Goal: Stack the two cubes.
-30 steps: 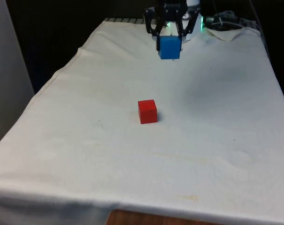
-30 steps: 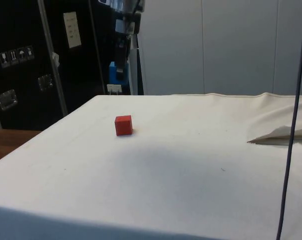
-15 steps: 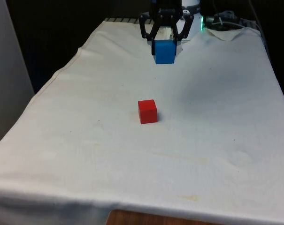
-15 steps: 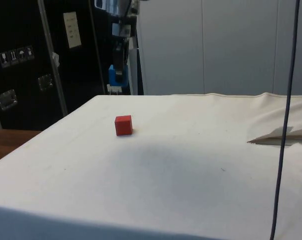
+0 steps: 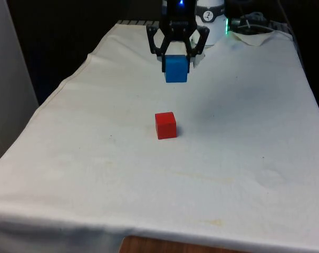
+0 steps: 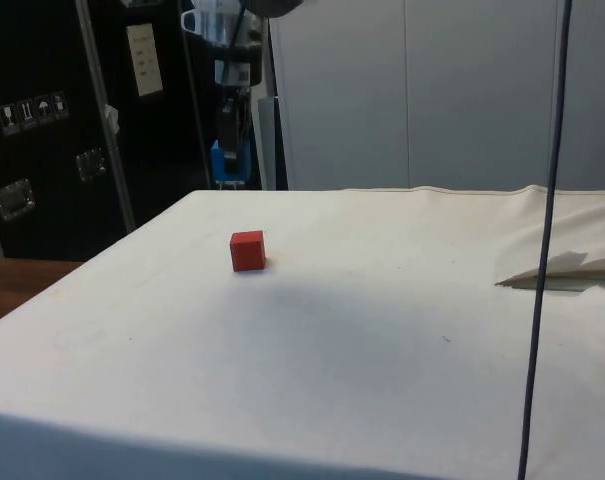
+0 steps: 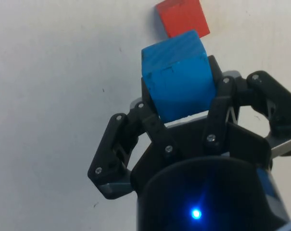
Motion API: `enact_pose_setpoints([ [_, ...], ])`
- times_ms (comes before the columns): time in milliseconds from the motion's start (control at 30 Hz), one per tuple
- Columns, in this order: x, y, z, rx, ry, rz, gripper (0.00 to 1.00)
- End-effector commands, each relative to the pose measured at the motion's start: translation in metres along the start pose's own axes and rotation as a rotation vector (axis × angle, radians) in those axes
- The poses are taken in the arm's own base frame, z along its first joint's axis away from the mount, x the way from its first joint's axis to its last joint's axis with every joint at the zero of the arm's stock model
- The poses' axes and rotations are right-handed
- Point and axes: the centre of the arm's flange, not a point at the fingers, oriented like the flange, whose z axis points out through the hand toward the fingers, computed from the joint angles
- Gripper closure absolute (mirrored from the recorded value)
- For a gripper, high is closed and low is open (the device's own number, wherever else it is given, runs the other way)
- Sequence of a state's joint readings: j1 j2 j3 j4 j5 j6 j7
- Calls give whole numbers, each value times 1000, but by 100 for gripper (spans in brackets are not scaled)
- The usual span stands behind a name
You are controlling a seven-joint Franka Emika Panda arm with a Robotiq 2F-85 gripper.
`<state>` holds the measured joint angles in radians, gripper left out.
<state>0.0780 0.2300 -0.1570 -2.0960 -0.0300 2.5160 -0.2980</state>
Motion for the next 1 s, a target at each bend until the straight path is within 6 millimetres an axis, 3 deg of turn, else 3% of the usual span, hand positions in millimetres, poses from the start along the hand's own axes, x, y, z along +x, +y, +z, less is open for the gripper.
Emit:
enact_pose_setpoints([
  [0, 1, 1, 3, 12, -12, 1, 99],
  [600, 11, 12, 39, 30, -62, 20, 99],
  [967, 7, 15, 57, 42, -70, 28, 99],
])
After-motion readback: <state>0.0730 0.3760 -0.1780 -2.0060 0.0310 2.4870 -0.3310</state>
